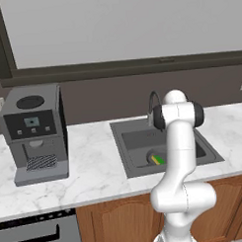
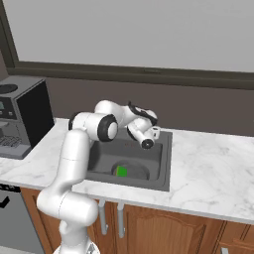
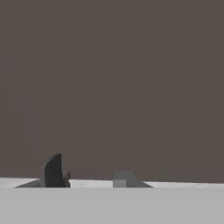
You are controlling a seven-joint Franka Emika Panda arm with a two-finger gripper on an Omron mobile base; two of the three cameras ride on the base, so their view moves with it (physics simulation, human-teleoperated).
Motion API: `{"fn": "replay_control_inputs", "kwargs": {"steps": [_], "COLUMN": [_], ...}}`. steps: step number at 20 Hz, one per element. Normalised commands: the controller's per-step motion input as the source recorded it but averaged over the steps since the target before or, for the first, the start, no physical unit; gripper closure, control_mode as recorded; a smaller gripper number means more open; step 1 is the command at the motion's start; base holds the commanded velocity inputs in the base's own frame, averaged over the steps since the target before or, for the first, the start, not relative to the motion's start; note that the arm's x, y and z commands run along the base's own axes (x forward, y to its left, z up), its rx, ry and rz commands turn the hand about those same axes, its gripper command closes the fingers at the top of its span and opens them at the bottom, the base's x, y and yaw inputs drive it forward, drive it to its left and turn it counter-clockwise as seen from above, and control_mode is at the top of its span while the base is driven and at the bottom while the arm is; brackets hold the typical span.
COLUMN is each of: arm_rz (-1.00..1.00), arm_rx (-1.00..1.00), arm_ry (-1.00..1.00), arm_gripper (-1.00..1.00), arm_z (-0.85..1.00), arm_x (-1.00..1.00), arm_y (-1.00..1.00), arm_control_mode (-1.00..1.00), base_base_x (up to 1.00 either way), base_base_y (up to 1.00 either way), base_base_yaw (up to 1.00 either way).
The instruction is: Pick the pan and sponge and place them into the sink. Then turn on the water.
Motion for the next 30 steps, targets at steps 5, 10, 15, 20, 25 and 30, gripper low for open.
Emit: {"fn": "replay_control_inputs", "kwargs": {"steps": [5,10,15,20,25,30], "arm_rz": [-0.03,-0.01,-0.01,-0.01,-0.02,-0.03], "arm_rx": [0.01,0.01,0.00,0.00,0.00,0.00], "arm_ry": [0.06,0.01,0.00,0.00,0.00,0.00], "arm_gripper": [1.00,1.00,1.00,1.00,1.00,1.00], "arm_z": [-0.20,-0.19,-0.17,-0.17,-0.18,-0.19], "arm_x": [0.19,0.13,0.12,0.11,0.10,0.07], "arm_y": [-0.23,-0.22,-0.21,-0.20,-0.20,-0.25], "arm_control_mode": [-1.00,-1.00,-1.00,-1.00,-1.00,-1.00], "base_base_x": [0.00,0.00,0.00,0.00,0.00,0.00], "base_base_y": [0.00,0.00,0.00,0.00,0.00,0.00], "base_base_yaw": [0.00,0.00,0.00,0.00,0.00,0.00]}}
